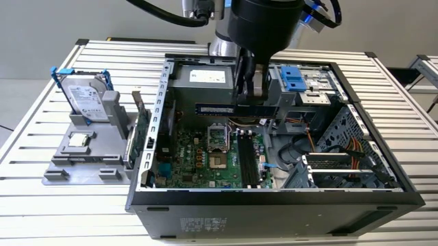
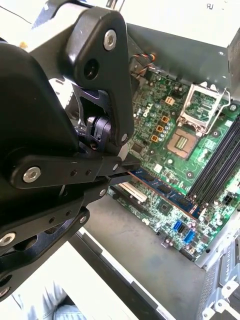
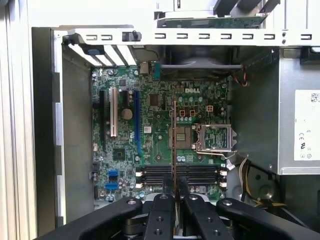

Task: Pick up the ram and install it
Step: 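Pick up the ram and move it above insertion slot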

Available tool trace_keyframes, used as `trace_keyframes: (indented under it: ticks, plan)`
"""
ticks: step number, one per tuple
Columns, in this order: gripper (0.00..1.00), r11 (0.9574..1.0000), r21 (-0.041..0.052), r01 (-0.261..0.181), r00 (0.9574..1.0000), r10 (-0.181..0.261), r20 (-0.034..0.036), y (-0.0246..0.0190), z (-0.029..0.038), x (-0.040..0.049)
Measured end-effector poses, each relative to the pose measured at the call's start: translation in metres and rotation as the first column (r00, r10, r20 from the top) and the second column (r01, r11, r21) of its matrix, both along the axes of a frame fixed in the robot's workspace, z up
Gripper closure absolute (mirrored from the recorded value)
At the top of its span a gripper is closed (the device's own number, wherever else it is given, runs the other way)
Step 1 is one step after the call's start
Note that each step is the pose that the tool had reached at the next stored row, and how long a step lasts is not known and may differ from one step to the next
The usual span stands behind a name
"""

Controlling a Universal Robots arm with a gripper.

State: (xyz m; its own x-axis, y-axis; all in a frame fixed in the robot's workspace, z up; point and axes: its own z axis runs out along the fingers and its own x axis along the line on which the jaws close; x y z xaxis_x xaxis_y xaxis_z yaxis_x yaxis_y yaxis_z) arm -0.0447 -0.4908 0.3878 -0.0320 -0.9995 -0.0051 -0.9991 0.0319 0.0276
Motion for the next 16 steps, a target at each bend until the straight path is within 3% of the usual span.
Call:
trace_keyframes:
  ticks: [16]
  plan:
    - [1.0,1.0,0.0,0.0,1.0,0.0,0.0,0.0001,0.0,0.0182]
